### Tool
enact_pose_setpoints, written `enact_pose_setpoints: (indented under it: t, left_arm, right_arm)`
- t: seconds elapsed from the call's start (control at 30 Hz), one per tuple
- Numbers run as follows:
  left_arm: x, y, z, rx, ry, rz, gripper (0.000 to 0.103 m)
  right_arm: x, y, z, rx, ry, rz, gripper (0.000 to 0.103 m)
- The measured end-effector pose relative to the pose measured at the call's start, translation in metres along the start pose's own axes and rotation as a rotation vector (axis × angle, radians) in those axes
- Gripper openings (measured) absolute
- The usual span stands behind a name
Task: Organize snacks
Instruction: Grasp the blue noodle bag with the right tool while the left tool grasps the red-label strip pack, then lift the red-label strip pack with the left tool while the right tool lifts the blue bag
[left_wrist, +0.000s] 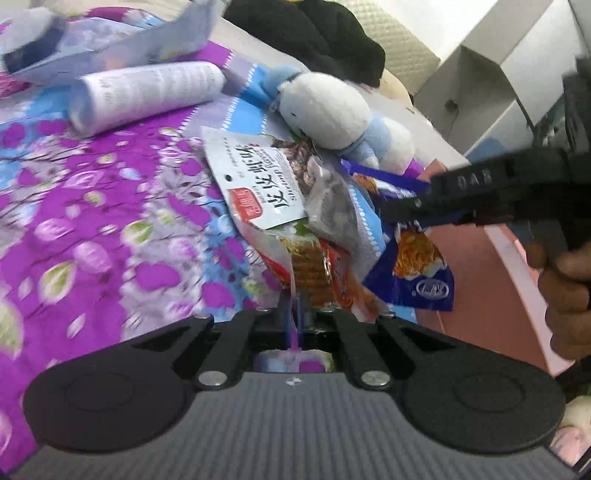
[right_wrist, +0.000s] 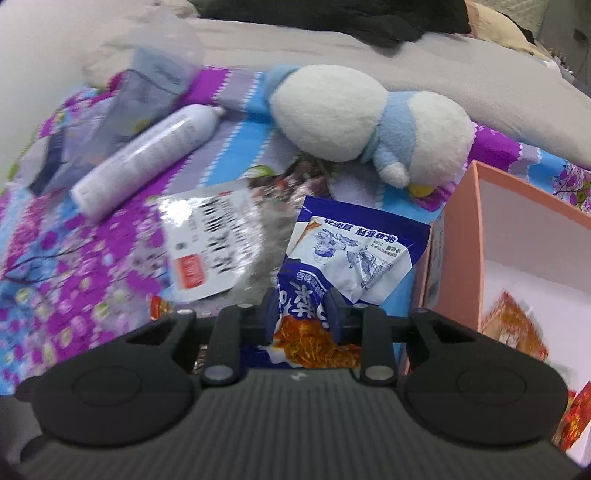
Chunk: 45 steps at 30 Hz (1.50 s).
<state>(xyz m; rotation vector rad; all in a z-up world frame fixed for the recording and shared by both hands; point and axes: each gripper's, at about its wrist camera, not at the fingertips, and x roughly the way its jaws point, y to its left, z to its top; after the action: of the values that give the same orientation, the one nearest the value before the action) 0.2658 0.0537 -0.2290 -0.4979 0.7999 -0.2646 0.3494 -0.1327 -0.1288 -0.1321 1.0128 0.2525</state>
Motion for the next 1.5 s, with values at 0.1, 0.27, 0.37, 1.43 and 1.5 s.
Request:
enact_pose_setpoints:
  t: [0.1,0.27,0.37,1.43,1.5]
  left_arm:
    - [-0.027,0.005,-0.009,-0.030,-0.010,0.005,0.003]
    - [-0.072,0.016,-0.028,-0.063,-0.031,0.051,0.003]
    - [-0.092,0.023,-0.039,-0.078,-0.035,0.075,0.002]
    - [-0.139,0.008,-0.098,0.143,0.167,0.199,0.006]
    - [-0.141,0.008,-0.099,0.154,0.177,0.211,0.015]
  right_arm:
    - [-0.017,0.010,-0.017,-0.007,-0.010,0.040,0.031]
    - [-0.041,0.028,-0.052,-0.028,-0.021,0.090,0.031]
    - [-0.052,0.038,-0.072,-0.026,-0.013,0.119,0.031]
    - [-0.074,0.064,-0.214,0.042,-0.200,0.056,0.040]
    - [-0.073,0.065,-0.215,0.033,-0.199,0.054,0.043]
